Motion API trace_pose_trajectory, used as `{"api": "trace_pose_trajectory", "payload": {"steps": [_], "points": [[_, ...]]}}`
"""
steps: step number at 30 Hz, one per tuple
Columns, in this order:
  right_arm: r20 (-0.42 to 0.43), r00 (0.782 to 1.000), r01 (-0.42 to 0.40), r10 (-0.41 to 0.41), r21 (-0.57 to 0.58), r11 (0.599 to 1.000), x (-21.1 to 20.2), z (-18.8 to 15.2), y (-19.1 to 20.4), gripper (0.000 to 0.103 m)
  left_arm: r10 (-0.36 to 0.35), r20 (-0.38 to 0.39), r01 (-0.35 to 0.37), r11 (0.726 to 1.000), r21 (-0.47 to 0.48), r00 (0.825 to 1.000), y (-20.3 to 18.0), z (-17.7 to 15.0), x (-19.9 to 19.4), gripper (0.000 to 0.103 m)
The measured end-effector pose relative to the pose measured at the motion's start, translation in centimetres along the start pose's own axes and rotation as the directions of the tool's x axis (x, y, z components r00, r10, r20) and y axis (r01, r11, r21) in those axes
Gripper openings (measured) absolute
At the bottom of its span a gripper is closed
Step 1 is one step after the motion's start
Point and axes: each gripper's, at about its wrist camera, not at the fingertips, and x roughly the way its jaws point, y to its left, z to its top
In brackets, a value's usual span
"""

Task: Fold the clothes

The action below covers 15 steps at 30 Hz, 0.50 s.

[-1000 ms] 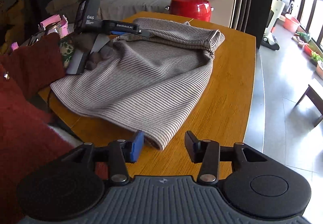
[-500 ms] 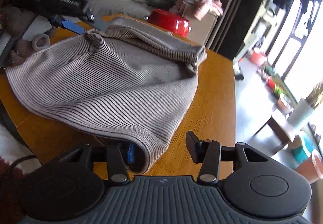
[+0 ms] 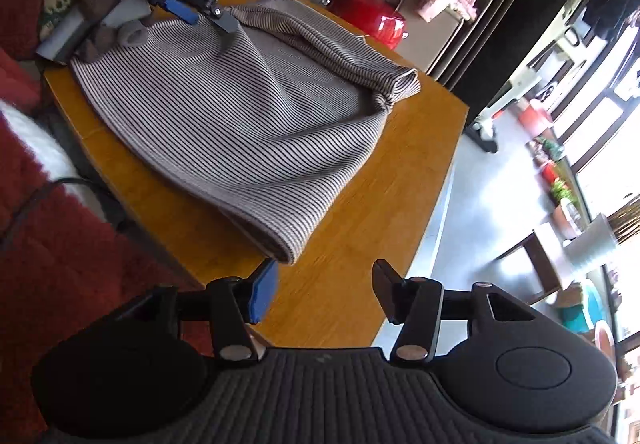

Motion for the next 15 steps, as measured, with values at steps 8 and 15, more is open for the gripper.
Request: {"api": "trace_pose_trajectory", "payload": {"steps": [8,15], "points": [[0.248,0.962,-0.148,0.111,0.138,0.979,0.5,6.5,-3.3,0.067,0.026,0.027,-0.029,0.992,0.120,0.999,-2.6,2.6,0.6,0.103],[0.361,0.926,-0.240,0.105,0.351,0.905,10.5,16.1,-8.2,0.067,0.059,0.021,-0.062,0.991,0.123,0.998,-3.2,7.1,4.7,0.103]]}}
